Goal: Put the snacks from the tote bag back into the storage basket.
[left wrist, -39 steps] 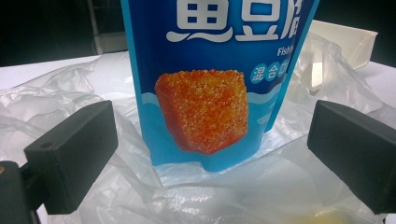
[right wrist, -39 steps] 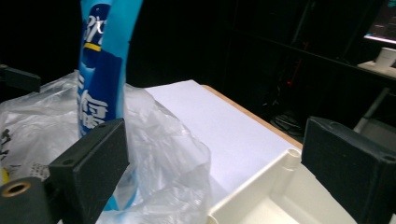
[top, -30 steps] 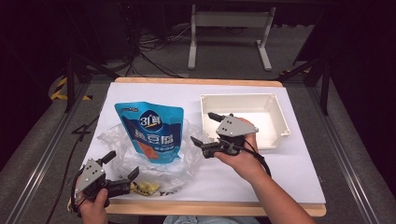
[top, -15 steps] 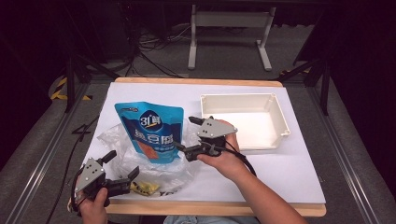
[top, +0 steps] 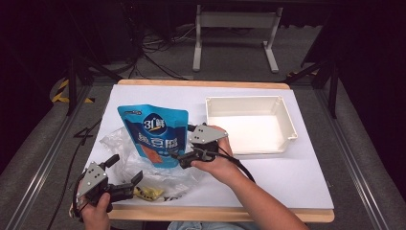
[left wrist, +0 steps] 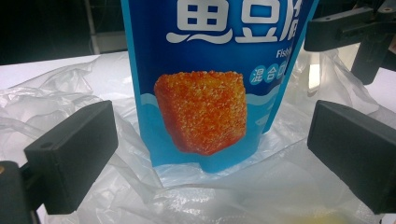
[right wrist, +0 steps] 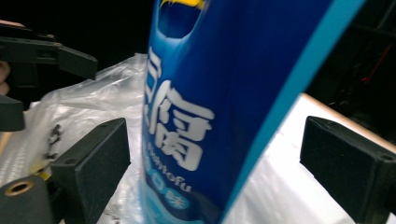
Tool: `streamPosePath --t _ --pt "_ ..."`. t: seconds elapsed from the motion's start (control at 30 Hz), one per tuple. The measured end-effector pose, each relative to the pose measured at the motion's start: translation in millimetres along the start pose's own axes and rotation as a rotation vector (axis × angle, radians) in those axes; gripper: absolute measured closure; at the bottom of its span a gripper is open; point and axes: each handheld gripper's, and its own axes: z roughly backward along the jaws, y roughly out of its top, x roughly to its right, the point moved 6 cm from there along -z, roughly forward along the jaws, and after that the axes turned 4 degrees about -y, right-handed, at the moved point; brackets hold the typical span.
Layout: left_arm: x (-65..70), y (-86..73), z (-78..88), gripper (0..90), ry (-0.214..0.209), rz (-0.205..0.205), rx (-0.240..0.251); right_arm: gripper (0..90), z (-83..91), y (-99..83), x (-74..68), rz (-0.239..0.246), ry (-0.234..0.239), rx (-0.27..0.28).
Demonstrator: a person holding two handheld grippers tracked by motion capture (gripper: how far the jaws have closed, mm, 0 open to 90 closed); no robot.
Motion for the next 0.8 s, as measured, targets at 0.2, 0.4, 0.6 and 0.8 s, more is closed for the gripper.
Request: streamPosePath --t 0.2,0.4,0.6,0.8 --pt "0.2 0.6 0.1 2.5 -0.001 0.002 0.009 9.6 -8.9 -3.6 -1.4 -0.004 0.005 0.001" --pt "0.2 0.7 0.2 2.5 0.001 0.002 0.010 9.8 -20.2 -8.8 -1.3 0.008 0.000 0.001" --pt "0.1 0.7 0.4 2.5 -0.001 0.002 0.010 9.8 -30.1 -12.9 -4.0 0.025 -0.004 0.010" --pt "-0.2 1.1 1.0 2.5 -0.001 0.002 0.012 9.7 -34.8 -13.9 -4.9 0.004 0.005 0.031"
